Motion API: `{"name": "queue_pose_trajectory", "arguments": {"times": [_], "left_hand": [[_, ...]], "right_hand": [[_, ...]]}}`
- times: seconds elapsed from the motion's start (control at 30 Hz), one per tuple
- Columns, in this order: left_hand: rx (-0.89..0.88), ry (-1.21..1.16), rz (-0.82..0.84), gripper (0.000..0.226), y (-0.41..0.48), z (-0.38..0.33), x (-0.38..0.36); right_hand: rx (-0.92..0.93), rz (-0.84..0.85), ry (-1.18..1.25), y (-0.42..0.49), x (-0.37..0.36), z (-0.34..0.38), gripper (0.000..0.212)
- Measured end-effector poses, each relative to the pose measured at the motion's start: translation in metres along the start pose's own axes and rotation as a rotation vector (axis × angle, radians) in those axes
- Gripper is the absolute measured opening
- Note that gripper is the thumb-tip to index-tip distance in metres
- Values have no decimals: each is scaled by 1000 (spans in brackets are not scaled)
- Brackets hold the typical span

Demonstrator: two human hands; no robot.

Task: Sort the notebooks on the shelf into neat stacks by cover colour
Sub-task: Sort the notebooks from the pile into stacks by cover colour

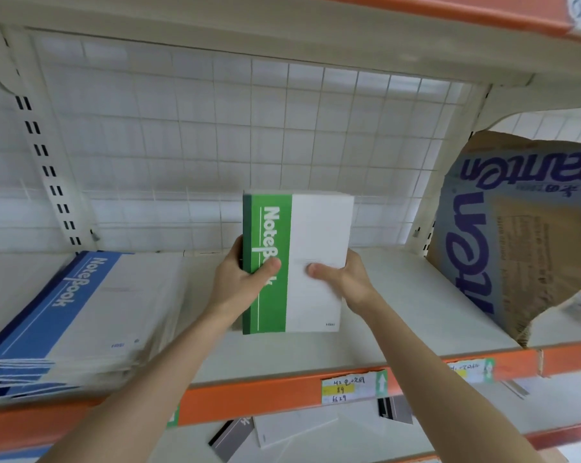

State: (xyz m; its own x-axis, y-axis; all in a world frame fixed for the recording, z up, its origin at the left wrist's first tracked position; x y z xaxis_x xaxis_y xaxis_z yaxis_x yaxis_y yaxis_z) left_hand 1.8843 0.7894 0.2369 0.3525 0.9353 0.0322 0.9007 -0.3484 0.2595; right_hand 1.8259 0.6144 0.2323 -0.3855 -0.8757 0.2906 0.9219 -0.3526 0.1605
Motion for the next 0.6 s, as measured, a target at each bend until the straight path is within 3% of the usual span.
{"name": "queue_pose_trajectory", "arguments": {"times": [0.07, 0.13, 0.27, 0.4, 0.6], "left_hand": [[121, -19, 9, 18, 12, -5, 3], [293, -76, 0, 20, 22, -6, 7], [591, -100, 113, 30, 21, 8, 4], [708, -118, 113, 31, 10, 37, 4], [748, -87, 108, 35, 5, 52, 8]], "right_hand": [[-65, 45, 35, 9, 0, 11, 44], [-188, 75, 64, 20, 0, 14, 36], [-413, 254, 98, 27, -14, -1, 57], [-532, 320, 150, 17, -22, -24, 17], [-620, 348, 212, 8, -30, -45, 27]]}}
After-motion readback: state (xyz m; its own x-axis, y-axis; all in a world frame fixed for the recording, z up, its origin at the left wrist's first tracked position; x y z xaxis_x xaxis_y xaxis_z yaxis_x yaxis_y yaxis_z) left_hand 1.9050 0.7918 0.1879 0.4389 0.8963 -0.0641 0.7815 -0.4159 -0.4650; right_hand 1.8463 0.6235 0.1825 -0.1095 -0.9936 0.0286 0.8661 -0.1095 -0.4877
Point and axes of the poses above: each hand's wrist, its own y-axis towards the middle knuckle, its own x-axis out of the back of the hand, z = x × y, the point moved 5 cm from there along y, towards the middle knuckle, and after that the axes turned 11 degrees about -y, right-handed, at the moved point
